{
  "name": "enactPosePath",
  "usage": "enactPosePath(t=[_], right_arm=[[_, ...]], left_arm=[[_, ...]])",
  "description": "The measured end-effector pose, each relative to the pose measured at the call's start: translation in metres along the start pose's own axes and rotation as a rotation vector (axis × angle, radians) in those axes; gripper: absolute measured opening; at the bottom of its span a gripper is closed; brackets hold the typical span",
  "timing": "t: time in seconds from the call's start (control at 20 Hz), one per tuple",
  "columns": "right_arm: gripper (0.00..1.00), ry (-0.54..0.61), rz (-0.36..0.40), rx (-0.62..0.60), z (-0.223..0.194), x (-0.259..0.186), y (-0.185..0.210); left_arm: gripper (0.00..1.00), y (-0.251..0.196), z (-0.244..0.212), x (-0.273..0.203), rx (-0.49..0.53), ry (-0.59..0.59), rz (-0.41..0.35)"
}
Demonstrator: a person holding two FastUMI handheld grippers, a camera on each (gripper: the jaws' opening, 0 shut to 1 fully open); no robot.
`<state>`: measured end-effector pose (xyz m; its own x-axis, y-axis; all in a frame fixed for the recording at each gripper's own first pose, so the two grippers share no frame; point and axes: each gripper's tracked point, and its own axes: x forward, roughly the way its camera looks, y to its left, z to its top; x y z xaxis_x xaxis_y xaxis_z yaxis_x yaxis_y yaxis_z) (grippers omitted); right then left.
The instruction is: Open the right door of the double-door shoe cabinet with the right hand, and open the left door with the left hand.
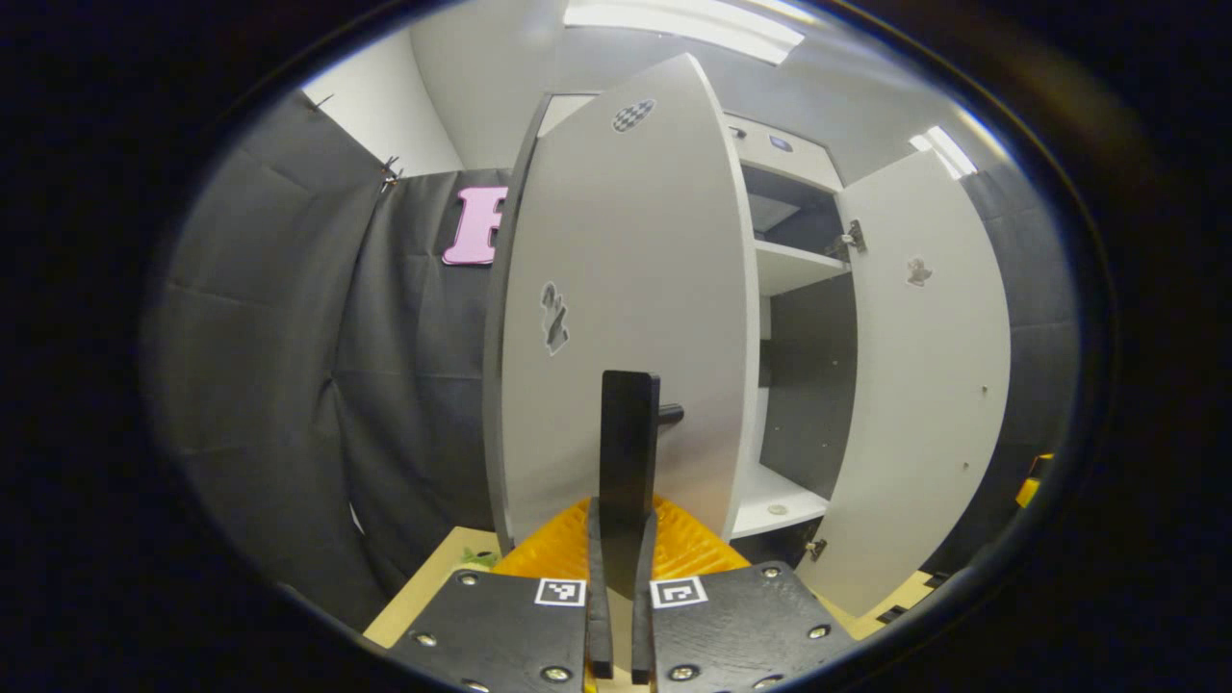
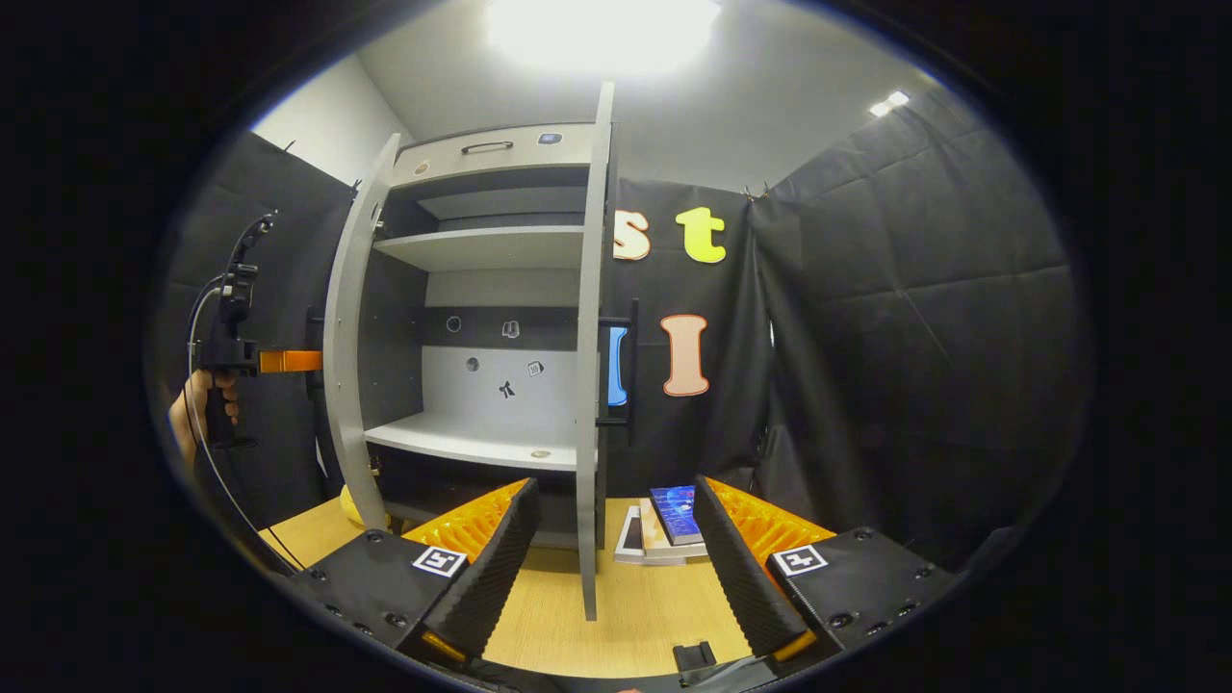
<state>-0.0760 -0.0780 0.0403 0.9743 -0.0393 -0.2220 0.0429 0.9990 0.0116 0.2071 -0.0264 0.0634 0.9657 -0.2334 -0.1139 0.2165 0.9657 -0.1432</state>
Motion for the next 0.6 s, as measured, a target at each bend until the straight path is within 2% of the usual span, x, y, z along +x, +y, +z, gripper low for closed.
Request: enactPosePath(t=[0.3,0.4,0.45,0.5,0.6], right_arm=[[1.00,0.016,0.014,0.005,-0.006,-0.009,0.023],[0.96,0.027,0.017,0.007,-0.010,-0.012,0.030],[0.99,0.027,0.020,0.012,-0.009,-0.014,0.034],[0.97,0.023,0.025,0.021,-0.008,-0.016,0.039],[0.99,0.021,0.026,0.031,-0.005,-0.019,0.045]], left_arm=[[0.10,0.015,-0.002,-0.006,0.016,0.006,0.013],[0.09,0.023,-0.001,-0.008,0.031,0.001,0.024],[0.08,0.027,-0.001,-0.010,0.040,0.000,0.028],[0.06,0.031,0.000,-0.010,0.050,0.000,0.033],[0.06,0.042,0.001,-0.012,0.071,-0.008,0.057]])
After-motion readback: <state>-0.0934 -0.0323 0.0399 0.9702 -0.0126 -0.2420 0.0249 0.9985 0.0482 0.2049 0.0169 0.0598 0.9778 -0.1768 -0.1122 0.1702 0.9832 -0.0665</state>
